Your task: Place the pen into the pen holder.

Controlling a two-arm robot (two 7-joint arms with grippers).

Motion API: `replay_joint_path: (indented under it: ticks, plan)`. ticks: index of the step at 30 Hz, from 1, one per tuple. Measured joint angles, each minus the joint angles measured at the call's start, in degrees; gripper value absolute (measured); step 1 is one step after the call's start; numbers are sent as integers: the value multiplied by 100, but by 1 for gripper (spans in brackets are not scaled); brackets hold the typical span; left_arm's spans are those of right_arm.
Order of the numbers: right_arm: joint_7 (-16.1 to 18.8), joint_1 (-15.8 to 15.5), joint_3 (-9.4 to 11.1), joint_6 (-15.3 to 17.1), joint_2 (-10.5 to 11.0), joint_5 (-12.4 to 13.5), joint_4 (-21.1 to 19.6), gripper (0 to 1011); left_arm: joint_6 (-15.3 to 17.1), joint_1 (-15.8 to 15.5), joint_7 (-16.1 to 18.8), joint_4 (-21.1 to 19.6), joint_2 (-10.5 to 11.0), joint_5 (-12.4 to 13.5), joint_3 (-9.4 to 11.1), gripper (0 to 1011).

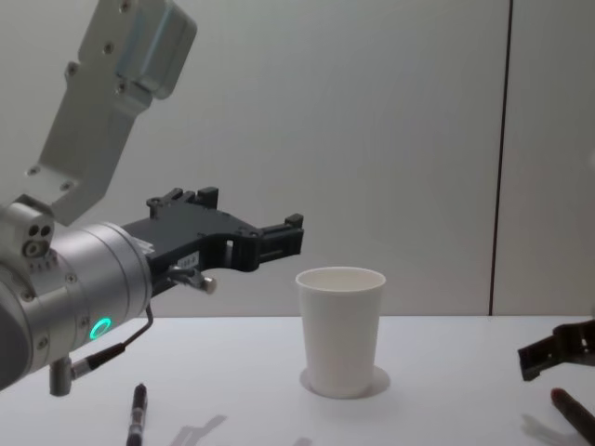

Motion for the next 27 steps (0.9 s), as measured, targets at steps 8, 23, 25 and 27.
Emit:
replay_joint_path:
  ticks: [8, 23, 25, 27]
  plan:
    - [143, 179, -39, 119, -72, -162, 267, 1002, 0, 0, 0, 0, 0, 0, 0, 1004]
    - [380, 436, -73, 191, -167, -435, 772, 1002, 0, 0, 0, 0, 0, 0, 0, 1004]
    - [410, 462, -76, 191, -178, -469, 830, 1002, 0, 0, 0, 0, 0, 0, 0, 1004]
    - [445, 482, -79, 191, -186, -506, 879, 1002, 0, 0, 0, 0, 0, 0, 0, 1004]
